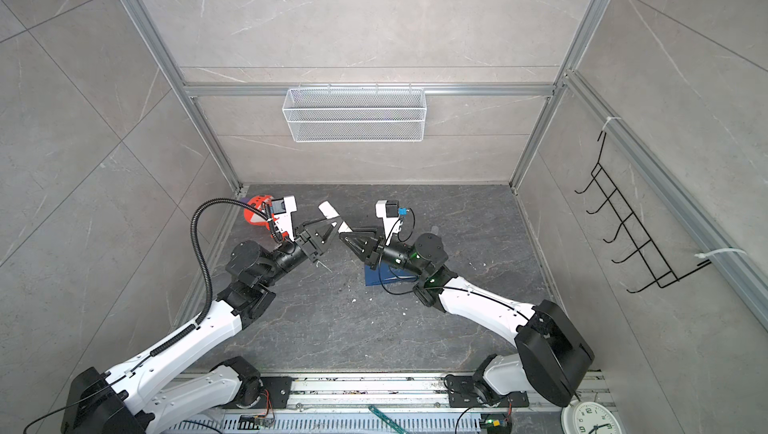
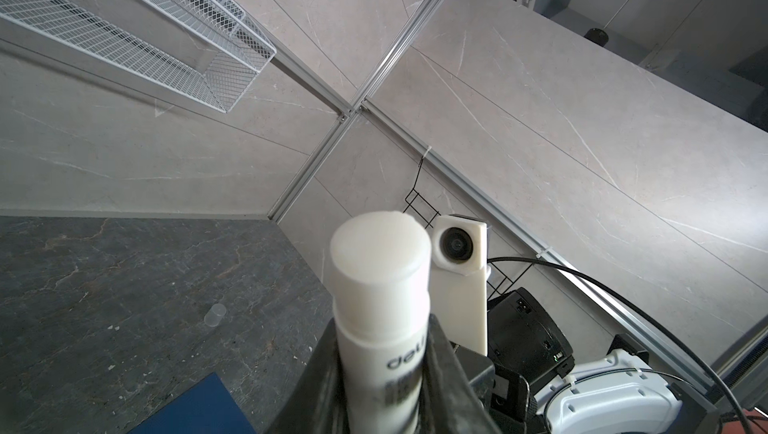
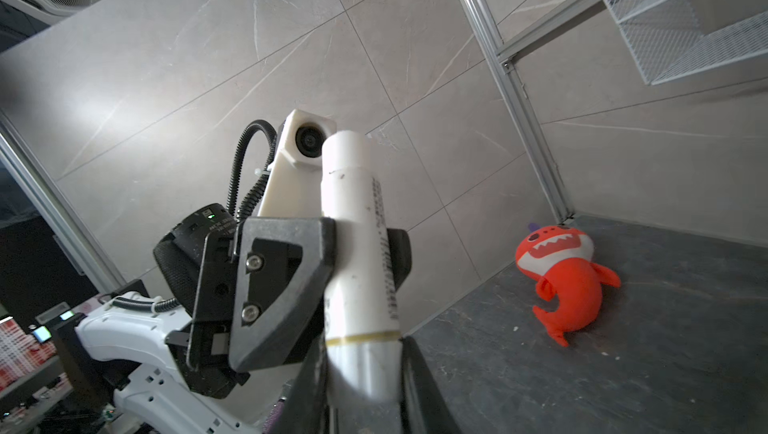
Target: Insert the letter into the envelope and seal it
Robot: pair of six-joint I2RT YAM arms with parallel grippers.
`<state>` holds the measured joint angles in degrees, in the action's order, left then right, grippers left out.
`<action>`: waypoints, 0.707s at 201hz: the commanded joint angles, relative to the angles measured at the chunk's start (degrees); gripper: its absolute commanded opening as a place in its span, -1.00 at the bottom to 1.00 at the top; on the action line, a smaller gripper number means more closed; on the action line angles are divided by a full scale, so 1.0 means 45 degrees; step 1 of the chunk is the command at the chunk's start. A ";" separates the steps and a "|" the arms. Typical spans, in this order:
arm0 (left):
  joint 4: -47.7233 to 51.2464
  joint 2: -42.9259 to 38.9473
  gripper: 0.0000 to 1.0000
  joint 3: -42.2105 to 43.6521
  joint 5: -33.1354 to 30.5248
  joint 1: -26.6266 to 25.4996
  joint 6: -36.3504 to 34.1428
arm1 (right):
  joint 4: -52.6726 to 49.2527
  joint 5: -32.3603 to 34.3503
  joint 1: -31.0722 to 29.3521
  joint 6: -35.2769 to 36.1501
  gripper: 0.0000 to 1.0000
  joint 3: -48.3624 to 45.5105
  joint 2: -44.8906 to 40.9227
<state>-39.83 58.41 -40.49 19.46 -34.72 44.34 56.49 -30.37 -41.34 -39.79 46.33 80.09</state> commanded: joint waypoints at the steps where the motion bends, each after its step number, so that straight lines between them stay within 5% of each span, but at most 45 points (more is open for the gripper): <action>1: -0.0308 -0.0256 -1.00 -0.0006 0.0578 0.0070 -0.0776 | 0.2144 0.0784 0.0575 -0.1584 -1.00 0.0276 -0.0095; 10: -0.0275 -0.0260 -1.00 -0.0009 0.0411 0.0074 -0.0671 | 0.1724 0.0684 0.0564 -0.1047 -1.00 0.0325 -0.0203; 35: 0.0057 -0.0248 -1.00 -0.0101 -0.0026 0.0075 -0.0345 | -0.0853 0.1141 0.0368 0.1502 -0.56 0.0522 -0.0939; 51: 0.0444 -0.0282 -1.00 -0.0199 -0.0281 0.0077 -0.0235 | -0.2849 0.2349 -0.0265 0.4392 -0.05 0.0534 -0.1743; 68: 0.0548 -0.0341 -1.00 -0.0173 -0.0524 0.0069 -0.0094 | -0.4366 0.4592 -0.1479 0.8161 0.22 0.0366 -0.2475; 100: 0.0540 -0.0372 -1.00 -0.0203 -0.0624 0.0064 -0.0042 | -0.3835 0.8667 -0.3443 1.3104 0.42 -0.0394 -0.2641; 142: 0.0568 -0.0449 -1.00 -0.0189 -0.0619 0.0063 0.0028 | -0.1086 1.1722 -0.4821 1.6179 0.40 -0.0876 -0.1642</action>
<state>-35.03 58.19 -40.49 17.10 -34.68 44.58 44.82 9.08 -60.64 18.44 43.40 69.91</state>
